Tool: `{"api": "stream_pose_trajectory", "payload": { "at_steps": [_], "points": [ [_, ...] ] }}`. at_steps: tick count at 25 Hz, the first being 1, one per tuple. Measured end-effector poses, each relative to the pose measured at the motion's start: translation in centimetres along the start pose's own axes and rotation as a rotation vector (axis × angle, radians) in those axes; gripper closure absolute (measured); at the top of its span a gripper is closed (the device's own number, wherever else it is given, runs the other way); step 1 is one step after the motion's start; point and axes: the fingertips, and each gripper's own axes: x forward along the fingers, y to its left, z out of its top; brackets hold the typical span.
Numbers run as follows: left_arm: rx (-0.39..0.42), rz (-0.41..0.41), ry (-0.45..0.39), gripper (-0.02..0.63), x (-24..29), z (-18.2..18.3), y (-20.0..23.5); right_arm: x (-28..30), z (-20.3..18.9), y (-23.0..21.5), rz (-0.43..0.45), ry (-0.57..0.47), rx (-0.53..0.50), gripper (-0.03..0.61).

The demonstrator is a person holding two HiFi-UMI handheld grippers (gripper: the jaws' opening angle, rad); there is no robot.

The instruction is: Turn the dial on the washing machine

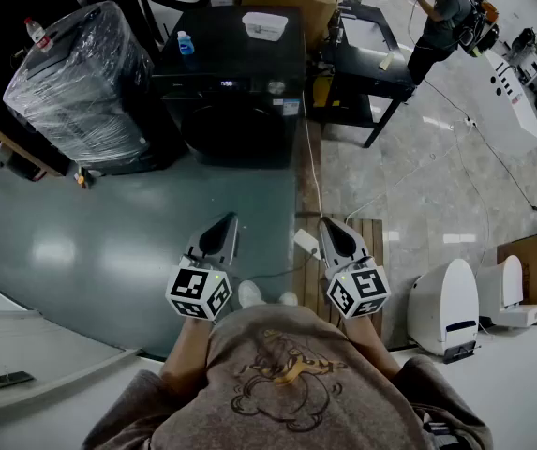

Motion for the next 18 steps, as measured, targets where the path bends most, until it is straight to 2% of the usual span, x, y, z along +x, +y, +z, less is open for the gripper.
{"api": "stream_pose_trajectory", "payload": {
  "at_steps": [9, 18],
  "points": [
    [0.021, 0.008, 0.008, 0.614, 0.5, -0.1, -1.0, -0.6, -0.2, -0.8, 0.008, -0.006, 0.029, 0.578],
    [0.007, 0.029, -0.010, 0.614, 1.3, -1.1, -3.3, -2.6, -1.5, -3.0, 0.018, 0.007, 0.024, 0.578]
  ]
}}
